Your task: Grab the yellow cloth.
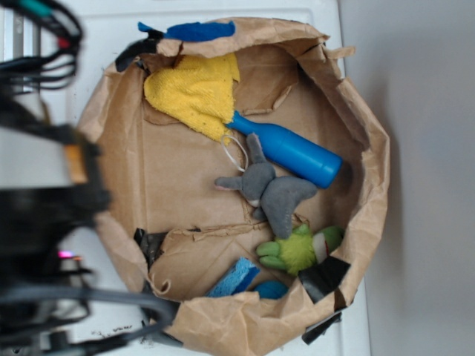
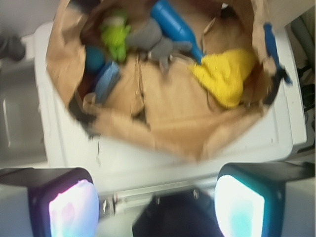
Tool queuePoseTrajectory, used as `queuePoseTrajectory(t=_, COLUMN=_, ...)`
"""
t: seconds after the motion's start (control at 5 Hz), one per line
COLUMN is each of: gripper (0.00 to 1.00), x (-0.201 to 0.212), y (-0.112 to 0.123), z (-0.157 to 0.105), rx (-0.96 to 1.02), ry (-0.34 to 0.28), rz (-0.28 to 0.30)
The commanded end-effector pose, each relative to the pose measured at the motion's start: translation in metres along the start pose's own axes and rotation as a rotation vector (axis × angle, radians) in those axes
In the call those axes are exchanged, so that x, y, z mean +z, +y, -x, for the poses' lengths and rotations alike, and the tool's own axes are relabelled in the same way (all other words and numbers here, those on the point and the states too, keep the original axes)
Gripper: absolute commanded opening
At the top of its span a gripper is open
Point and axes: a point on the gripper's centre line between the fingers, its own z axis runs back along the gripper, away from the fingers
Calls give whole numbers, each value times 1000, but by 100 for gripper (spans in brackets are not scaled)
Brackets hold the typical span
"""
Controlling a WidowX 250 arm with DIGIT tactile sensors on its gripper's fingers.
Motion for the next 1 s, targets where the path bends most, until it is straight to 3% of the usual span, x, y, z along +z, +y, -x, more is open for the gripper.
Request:
queuePoseTrajectory(t=0.0, gripper=100, x=-15, y=11, z=-79, rx=144, ry=-7, rz=6)
queuePoseTrajectory(t=0.2, gripper=100, x=-8, y=26, z=-74, rx=398, ry=-204, rz=-82)
queuePoseTrajectory(t=0.4, gripper=100, x=0, y=40, z=-39, rx=649, ry=-298, rz=-128)
queuePoseTrajectory(t=0.6, gripper=100, x=1, y=38, z=-20, rx=890, ry=-266, rz=-196)
queuePoseTrajectory(t=0.8, gripper=100, x=1, y=38, z=-20, rx=890, ry=-266, rz=-196)
